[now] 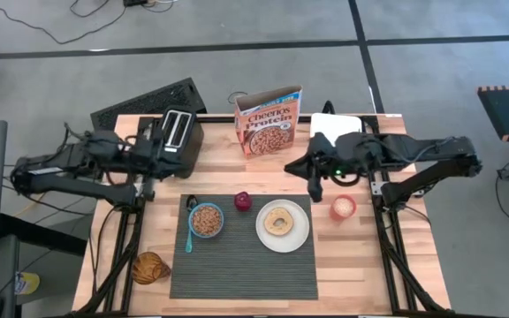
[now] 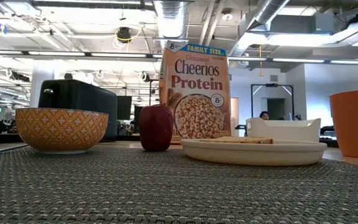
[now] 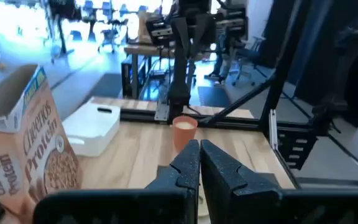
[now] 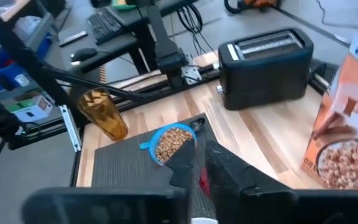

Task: Arrange a breakfast setting
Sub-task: Return to Home Position

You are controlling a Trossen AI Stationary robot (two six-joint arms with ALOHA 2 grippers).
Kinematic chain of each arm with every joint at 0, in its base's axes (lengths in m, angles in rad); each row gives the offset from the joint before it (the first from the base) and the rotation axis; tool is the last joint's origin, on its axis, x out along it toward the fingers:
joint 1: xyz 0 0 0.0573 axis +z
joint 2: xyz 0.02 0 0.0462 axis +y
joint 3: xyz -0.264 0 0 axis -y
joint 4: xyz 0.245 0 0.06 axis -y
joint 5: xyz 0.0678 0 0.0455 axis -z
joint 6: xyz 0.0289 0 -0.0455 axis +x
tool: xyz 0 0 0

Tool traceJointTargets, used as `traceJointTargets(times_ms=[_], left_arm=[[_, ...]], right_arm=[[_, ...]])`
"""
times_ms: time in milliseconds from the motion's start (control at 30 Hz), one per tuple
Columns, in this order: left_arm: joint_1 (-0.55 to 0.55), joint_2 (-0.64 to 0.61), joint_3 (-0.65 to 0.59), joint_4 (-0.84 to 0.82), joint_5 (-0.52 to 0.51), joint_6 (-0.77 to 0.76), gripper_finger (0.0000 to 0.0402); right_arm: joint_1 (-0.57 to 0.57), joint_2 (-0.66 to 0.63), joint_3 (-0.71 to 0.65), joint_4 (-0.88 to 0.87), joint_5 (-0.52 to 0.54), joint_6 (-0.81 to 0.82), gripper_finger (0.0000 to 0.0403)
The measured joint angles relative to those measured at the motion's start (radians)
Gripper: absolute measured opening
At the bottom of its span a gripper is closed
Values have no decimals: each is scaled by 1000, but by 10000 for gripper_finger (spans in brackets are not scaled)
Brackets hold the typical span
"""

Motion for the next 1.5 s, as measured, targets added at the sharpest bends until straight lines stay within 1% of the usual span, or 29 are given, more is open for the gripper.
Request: traceJointTargets(times_ms=[100,167,267,433,567,633,700,800,900,967,1033,1167,1233,1400,1500], left_arm=[[0,-58,-57,39,14,35,0],[0,-104,-111,75,15,39,0],[0,-176,-206,138,49,36,0],[0,-291,-348,255,83,-9,0],[0,-352,-409,268,67,-67,0],[0,-369,-426,239,38,-82,0],[0,-377,-432,199,9,-84,0],[0,-378,-440,128,-17,-85,0],[0,-373,-440,65,-16,-86,0],[0,-365,-440,64,-17,-61,0],[0,-361,-441,71,-21,-26,0],[0,-376,-456,124,-5,54,0],[0,-389,-481,181,-1,78,0],[0,-418,-590,372,-41,81,0],[0,-429,-641,419,-41,57,0]], right_arm=[[16,-26,0,0,1,-32,29],[29,-43,0,1,0,-49,17],[51,-70,0,23,0,-71,19],[91,-132,-24,83,0,-103,42],[113,-236,-155,176,0,-113,27],[119,-299,-235,229,0,-114,18],[125,-362,-315,285,1,-115,18],[120,-452,-427,328,5,-115,35],[113,-543,-525,350,62,-112,59],[112,-604,-583,358,91,-113,64],[112,-669,-642,364,94,-112,65],[112,-808,-750,385,93,-113,55],[112,-895,-801,391,94,-112,49],[112,-1086,-918,397,95,-109,33],[112,-1171,-968,350,111,-73,29]])
